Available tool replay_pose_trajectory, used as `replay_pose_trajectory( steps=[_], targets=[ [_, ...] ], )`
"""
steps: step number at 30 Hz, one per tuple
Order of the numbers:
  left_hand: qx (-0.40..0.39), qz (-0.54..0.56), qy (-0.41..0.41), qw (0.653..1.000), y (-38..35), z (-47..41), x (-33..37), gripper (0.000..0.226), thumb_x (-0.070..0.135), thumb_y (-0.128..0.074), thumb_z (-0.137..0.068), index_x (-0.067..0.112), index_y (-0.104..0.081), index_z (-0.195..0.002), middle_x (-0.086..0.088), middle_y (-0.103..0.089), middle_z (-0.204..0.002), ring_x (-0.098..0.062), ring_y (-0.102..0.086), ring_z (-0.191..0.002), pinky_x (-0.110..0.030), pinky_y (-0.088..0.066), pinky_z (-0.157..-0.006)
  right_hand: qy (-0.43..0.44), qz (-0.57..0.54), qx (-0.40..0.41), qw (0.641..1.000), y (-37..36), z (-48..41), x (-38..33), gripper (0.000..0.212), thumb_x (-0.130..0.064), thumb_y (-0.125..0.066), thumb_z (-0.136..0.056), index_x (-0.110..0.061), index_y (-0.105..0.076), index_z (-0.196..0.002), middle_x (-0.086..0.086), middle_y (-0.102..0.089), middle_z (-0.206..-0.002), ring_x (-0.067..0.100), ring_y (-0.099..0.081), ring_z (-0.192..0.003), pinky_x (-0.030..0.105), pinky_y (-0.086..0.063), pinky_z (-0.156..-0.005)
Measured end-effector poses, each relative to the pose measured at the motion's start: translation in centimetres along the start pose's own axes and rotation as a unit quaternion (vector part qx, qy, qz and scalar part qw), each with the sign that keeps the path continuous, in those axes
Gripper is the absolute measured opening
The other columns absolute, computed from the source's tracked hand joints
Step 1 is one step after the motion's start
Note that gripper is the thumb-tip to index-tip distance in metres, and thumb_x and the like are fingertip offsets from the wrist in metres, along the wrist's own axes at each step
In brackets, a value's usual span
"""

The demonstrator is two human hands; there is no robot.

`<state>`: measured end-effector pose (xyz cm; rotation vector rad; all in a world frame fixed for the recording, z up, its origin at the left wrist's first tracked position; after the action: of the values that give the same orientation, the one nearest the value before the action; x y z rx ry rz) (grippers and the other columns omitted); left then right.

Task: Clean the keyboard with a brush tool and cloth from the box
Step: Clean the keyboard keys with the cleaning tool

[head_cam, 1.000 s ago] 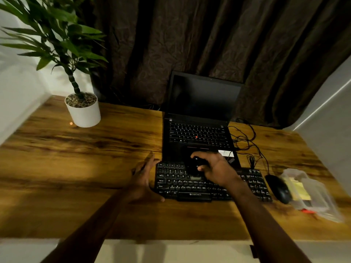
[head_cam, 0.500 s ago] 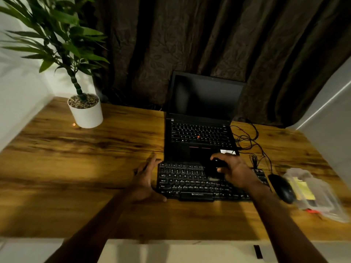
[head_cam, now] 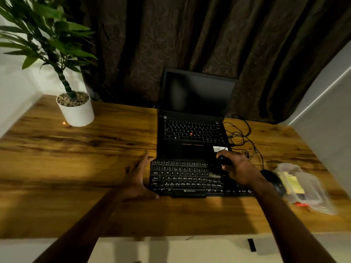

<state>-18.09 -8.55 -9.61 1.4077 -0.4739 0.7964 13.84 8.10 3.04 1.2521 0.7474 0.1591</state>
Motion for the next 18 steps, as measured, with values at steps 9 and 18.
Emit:
replay_pose_trajectory(
  steps=[9,18],
  targets=[
    [-0.010,-0.015,0.018,1.000,-0.4,-0.8,-1.3,0.149,0.083,-0.083,-0.028,0.073,0.020,-0.136,0.017,-0.012,-0.165,-0.022,-0.008,-0.154,-0.058,-0.010,-0.122,0.047,-0.044,-0.021,0.998,-0.2,-0.5,-2.2,0.050,0.003,-0.061,-0.089,-0.041,-0.056,-0.113,0.001,-0.062,-0.113,0.016,-0.063,-0.096,0.022,-0.055,-0.062],
    [-0.009,0.041,-0.009,0.999,0.1,0.2,-0.1,0.151,0.081,-0.086,-0.029,0.072,0.019,-0.137,0.010,-0.018,-0.165,-0.028,-0.010,-0.153,-0.063,-0.007,-0.119,0.005,-0.005,-0.013,1.000,0.8,-0.1,0.3,0.051,-0.004,-0.062,-0.090,-0.046,-0.054,-0.117,0.003,-0.060,-0.113,0.016,-0.059,-0.090,0.021,-0.049,-0.062]
  ],
)
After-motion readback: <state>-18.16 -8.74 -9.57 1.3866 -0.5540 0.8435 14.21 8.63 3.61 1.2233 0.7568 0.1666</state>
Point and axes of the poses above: each hand's wrist, its own z-axis away from the middle knuckle, its own y-axis out of the back of the hand, x = y × z, the point moved 4 cm from there along -z, towards the middle knuckle
